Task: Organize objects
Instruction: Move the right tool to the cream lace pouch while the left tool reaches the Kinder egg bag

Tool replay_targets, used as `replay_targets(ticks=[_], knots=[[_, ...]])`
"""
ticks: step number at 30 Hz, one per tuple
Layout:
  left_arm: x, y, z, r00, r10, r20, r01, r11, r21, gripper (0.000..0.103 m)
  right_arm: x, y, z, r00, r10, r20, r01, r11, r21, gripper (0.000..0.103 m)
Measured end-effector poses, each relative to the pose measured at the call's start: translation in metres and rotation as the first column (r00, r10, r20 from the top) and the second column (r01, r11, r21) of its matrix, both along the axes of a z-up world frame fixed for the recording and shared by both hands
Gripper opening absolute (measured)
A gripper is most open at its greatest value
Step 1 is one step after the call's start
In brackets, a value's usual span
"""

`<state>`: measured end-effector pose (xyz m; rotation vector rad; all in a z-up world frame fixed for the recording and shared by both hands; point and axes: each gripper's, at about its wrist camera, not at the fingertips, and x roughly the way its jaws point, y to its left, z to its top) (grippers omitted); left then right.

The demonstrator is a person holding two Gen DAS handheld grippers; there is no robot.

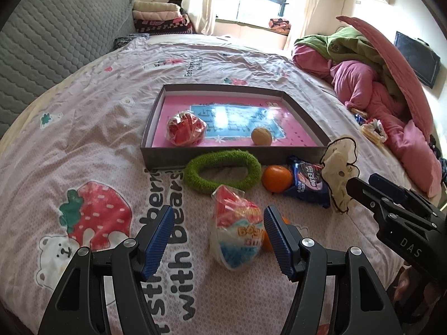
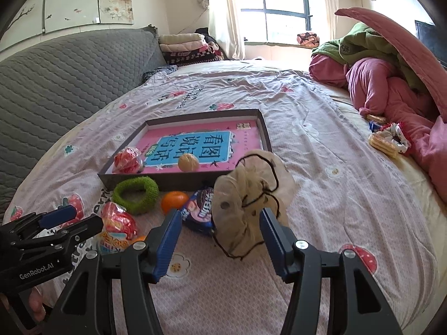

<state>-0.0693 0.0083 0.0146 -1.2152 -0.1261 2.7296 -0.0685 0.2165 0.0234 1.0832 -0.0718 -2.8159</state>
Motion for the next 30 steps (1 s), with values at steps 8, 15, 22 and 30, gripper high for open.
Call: replay_targets(ticks=[8, 15, 22, 30], knots=[[0.011, 0.002, -0.003, 1.000, -0.013, 0.007, 0.013, 1.000, -0.005, 0.068, 0.007, 0.001, -0.003, 1.000, -0.010, 0.007, 0.010, 1.000, 0.015, 0.058], [0.014, 0.003, -0.008, 1.000, -0.019, 0.018, 0.019, 1.000, -0.004, 0.068, 0.007, 0.002, -0.007, 1.000, -0.016, 0.012, 0.016, 1.000, 0.020, 0.058], [0.008, 0.006, -0.016, 0.999, -0.023, 0.037, 0.023, 1.000, -0.003, 0.068, 0.005, 0.003, -0.010, 1.000, -0.018, 0.016, 0.018, 1.000, 0.019, 0.058], [-0.005, 0.009, -0.029, 0.998, -0.019, 0.059, 0.019, 1.000, 0.002, 0.068, -0.005, 0.005, -0.019, 0.999, -0.024, 0.027, 0.024, 1.000, 0.020, 0.058]])
